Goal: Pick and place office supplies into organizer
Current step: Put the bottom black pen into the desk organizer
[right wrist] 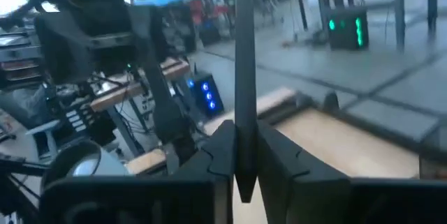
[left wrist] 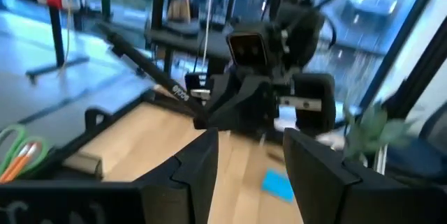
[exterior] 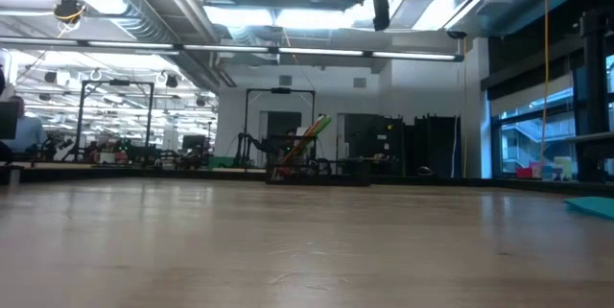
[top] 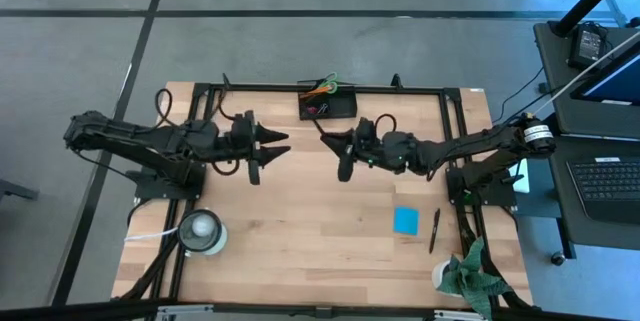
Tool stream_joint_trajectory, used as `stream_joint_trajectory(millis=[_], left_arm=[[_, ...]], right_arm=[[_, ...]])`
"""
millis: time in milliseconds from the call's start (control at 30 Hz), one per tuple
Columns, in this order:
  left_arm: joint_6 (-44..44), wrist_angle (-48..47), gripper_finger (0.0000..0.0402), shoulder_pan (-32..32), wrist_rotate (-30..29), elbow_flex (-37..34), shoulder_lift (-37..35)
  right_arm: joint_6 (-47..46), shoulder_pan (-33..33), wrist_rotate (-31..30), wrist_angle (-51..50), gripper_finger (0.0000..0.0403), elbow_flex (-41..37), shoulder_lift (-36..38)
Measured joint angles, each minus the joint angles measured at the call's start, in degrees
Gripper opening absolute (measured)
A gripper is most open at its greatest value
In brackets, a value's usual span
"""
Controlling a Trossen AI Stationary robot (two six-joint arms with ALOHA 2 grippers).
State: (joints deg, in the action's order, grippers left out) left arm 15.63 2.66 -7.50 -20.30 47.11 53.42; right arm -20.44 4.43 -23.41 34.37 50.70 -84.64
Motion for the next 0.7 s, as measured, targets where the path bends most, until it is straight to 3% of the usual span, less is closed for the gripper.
stream_joint_trajectory(millis=[267,700], left_arm=[[-1.28,12.39,0.0155,2.57,5.35,-4.64,-0.06],[-1.21,20.6,0.0155,7.84,15.19,-4.63,1.89]], right_arm=[[7.25,3.58,-0.16,5.17,0.0041,-0.02,-0.11],[5.56,6.43,0.09,7.62,0.0041,-0.02,-0.11]])
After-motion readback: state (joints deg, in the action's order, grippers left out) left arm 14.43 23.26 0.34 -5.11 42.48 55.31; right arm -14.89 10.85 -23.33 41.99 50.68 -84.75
